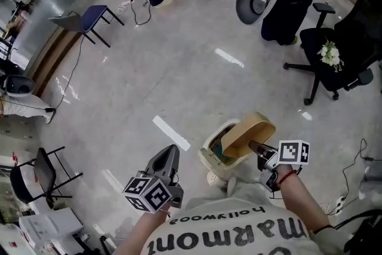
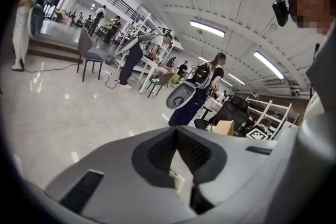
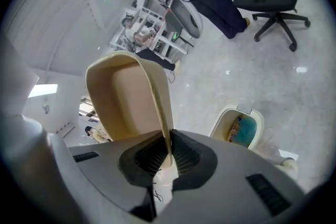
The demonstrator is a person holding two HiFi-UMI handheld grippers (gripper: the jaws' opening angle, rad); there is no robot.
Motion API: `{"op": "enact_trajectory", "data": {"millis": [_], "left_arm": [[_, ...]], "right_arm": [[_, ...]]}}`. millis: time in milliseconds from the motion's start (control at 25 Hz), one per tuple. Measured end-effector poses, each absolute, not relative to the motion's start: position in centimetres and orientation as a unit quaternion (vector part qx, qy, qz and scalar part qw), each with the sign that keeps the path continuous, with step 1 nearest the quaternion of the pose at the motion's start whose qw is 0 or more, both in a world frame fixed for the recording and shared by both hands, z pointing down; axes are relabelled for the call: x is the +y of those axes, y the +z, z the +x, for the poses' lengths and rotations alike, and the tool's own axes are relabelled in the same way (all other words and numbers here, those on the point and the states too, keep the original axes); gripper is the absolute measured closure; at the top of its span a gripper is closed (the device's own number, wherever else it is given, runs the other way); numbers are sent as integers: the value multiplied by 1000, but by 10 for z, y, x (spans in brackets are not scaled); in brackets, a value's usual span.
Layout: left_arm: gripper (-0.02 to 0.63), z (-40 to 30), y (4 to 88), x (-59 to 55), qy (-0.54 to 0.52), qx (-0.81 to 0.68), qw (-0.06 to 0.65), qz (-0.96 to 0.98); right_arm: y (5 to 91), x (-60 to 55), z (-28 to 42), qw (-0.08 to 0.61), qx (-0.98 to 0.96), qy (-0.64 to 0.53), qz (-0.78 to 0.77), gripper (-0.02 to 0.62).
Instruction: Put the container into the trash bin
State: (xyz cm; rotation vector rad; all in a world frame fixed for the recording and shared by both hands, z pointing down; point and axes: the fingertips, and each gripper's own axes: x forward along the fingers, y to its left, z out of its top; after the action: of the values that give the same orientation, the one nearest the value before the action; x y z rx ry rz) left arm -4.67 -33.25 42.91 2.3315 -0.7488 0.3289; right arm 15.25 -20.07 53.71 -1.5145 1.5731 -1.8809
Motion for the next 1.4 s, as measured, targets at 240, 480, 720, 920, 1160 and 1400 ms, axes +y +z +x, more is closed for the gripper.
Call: {"op": "enact_trajectory", "data": {"millis": [240,480,720,920,1160,1400], "left_arm": [[614,-41,456,-330,150,-268,346,887],[614,-24,489,-314,172,-245,369,880],[614,-9,520,-293,180,-255,393,865],[614,-4,536,-282,176,-274,400,856],[614,-7,550,-277,170,-302,409,844],[614,-24,560,-282,154,-343,417,828]], "right_arm": [[569,-196,151,125,508,-668,-529,581],[603,-188,150,109,484,-690,-528,581],[645,-180,150,98,458,-721,-511,581],[683,-186,150,56,469,-733,-490,581],[738,-194,161,-14,468,-729,-499,581],[791,-195,165,-80,457,-723,-511,581]]}}
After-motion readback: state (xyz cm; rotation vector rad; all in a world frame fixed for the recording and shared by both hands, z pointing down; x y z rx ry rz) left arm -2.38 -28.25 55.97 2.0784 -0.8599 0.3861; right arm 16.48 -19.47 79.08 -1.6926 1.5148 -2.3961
